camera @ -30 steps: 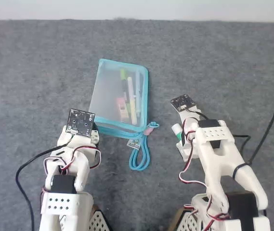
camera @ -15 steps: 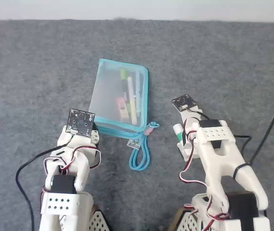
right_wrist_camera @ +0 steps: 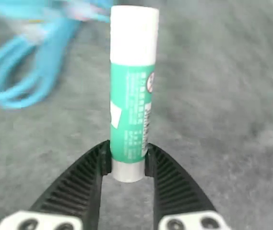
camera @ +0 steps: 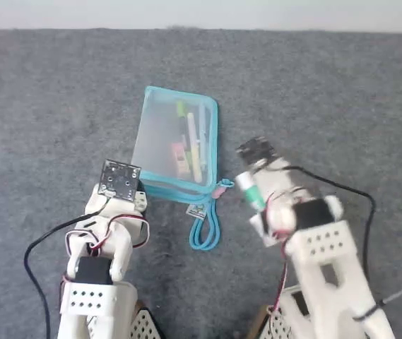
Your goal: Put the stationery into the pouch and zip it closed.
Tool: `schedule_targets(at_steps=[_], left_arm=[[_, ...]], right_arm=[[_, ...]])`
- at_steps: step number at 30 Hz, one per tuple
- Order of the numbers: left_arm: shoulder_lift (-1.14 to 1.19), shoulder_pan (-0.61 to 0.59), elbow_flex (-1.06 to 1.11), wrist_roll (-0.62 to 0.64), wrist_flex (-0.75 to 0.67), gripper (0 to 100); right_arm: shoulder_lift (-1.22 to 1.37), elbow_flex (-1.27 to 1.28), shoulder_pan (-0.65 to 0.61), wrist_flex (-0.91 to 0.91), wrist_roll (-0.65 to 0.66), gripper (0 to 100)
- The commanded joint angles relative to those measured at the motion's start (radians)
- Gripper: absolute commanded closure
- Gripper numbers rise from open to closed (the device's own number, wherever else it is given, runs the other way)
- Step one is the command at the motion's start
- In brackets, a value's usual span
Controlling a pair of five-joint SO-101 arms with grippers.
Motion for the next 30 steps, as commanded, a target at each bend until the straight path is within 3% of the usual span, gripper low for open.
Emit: schedule_targets(at_steps=[1, 5, 13, 30], left_arm=[[-0.003, 0.055, -0.042, 0.005, -0.023, 99], [-0.003, 0.087, -0.042, 0.006, -0.023, 99], [-0.005, 0.141, -0.048, 0.006, -0.023, 99], [-0.005, 0.152, -0.064, 0.008, -0.021, 99]], right_arm=[[-0.065, -0.028, -0.171, 0.028, 0.012, 99.2], [-0.065, -0.031, -0.252, 0.024, 0.012, 99.2], [-0.042, -0.098, -0.255, 0.022, 0.012, 99.2], [0.538, -0.494, -0.251, 0.021, -0.083, 99.2]])
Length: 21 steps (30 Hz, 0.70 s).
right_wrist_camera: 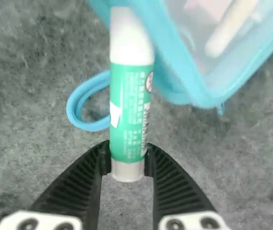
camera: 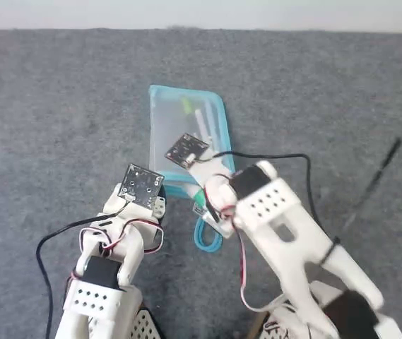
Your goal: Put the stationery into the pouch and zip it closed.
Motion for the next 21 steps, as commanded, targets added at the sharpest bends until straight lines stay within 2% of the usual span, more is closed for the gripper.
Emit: schedule_targets(at_steps=[1, 7, 14, 16, 21], left_arm=[[-0.005, 0.011, -0.064, 0.008, -0.021, 99], [-0.005, 0.011, -0.062, 0.008, -0.018, 99], [-0.005, 0.011, -0.058, 0.008, -0.018, 99], [-0.005, 0.011, -0.058, 0.008, -0.018, 99], [-0.005, 0.011, -0.058, 0.006, -0.018, 99]], right_arm=[[0.048, -0.137, -0.007, 0.001, -0.060, 99.2], [0.151, -0.279, -0.005, -0.018, -0.173, 99.1], [0.202, -0.290, -0.012, -0.196, -0.189, 98.7], [0.206, -0.288, -0.013, -0.222, -0.192, 95.2], [0.197, -0.282, -0.012, -0.248, -0.261, 76.5]])
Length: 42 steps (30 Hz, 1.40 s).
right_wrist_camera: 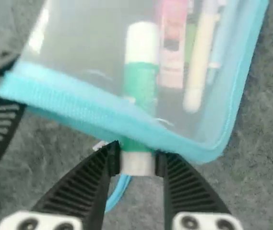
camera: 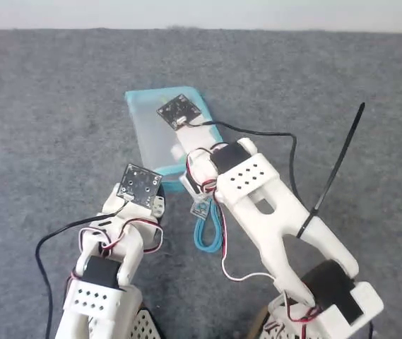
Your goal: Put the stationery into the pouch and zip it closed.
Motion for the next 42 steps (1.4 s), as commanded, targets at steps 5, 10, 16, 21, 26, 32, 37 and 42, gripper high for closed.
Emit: schedule_targets(at_steps=[5, 10, 16, 21, 26, 32, 37, 42], left_arm=[[-0.005, 0.014, -0.048, -0.002, -0.018, 99], [-0.005, 0.012, -0.044, -0.005, -0.020, 99], [-0.005, 0.005, -0.044, -0.005, -0.020, 99], [-0.005, 0.005, -0.045, -0.005, -0.020, 99], [-0.005, 0.005, -0.045, -0.005, -0.020, 99], [-0.005, 0.005, -0.045, -0.005, -0.020, 99], [-0.005, 0.005, -0.045, -0.003, -0.020, 99], [-0.005, 0.005, -0.047, -0.002, -0.018, 99]], right_arm=[[-0.085, -0.061, -0.012, -0.025, -0.034, 76.3], [-0.208, -0.043, -0.013, 0.045, 0.025, 76.4], [-0.470, 0.196, -0.005, 0.005, 0.126, 76.4], [-0.638, 0.502, -0.005, -0.189, 0.244, 76.3], [-0.676, 0.623, -0.005, -0.242, 0.356, 76.0], [-0.674, 0.701, -0.004, -0.317, 0.428, 70.1], [-0.673, 0.703, -0.008, -0.344, 0.428, 69.3], [-0.584, 0.701, -0.004, -0.390, 0.430, 69.3]])
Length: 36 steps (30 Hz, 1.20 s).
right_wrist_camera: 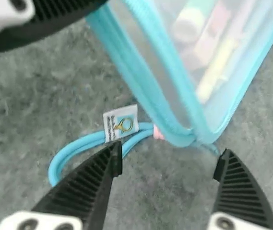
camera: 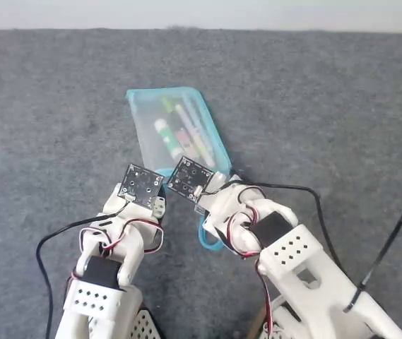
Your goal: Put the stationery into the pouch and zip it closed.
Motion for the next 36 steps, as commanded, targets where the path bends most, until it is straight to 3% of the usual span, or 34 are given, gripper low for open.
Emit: schedule_targets(at_steps=[1, 5, 9, 12, 14, 18, 19, 21, 23, 26, 30, 36], left_arm=[[-0.005, 0.002, -0.048, 0.005, -0.017, 99], [-0.005, -0.034, -0.090, 0.005, 0.011, 99], [-0.005, -0.209, -0.220, 0.052, 0.095, 99], [0.002, -0.298, -0.213, 0.130, 0.068, 99], [-0.002, -0.239, -0.177, 0.118, 0.058, 99], [-0.005, 0.086, -0.090, -0.106, 0.087, 99], [-0.005, 0.112, -0.090, -0.114, 0.098, 99], [-0.005, 0.054, -0.114, -0.041, 0.100, 99], [-0.005, -0.080, -0.145, 0.032, 0.097, 99], [-0.003, -0.221, -0.139, 0.060, 0.048, 99], [-0.003, -0.157, -0.117, 0.041, 0.035, 99], [-0.003, -0.123, -0.117, 0.041, 0.035, 99]], right_arm=[[0.079, -0.008, 0.010, -0.064, 0.018, 69.3], [0.168, -0.018, 0.016, -0.097, 0.018, 69.5], [0.147, -0.034, 0.087, -0.056, 0.011, 69.5], [0.102, -0.032, 0.122, -0.048, 0.006, 69.5], [0.088, -0.028, 0.128, -0.048, -0.032, 69.5], [0.082, -0.012, 0.127, -0.062, -0.097, 69.5], [0.082, -0.003, 0.127, -0.073, -0.106, 69.5], [0.081, 0.021, 0.127, -0.099, -0.104, 69.5], [0.071, 0.048, 0.127, -0.136, -0.104, 69.5], [0.082, 0.051, 0.128, -0.162, -0.121, 69.6], [0.084, 0.044, 0.128, -0.162, -0.298, 69.6], [0.084, 0.040, 0.111, -0.162, -0.348, 69.6]])
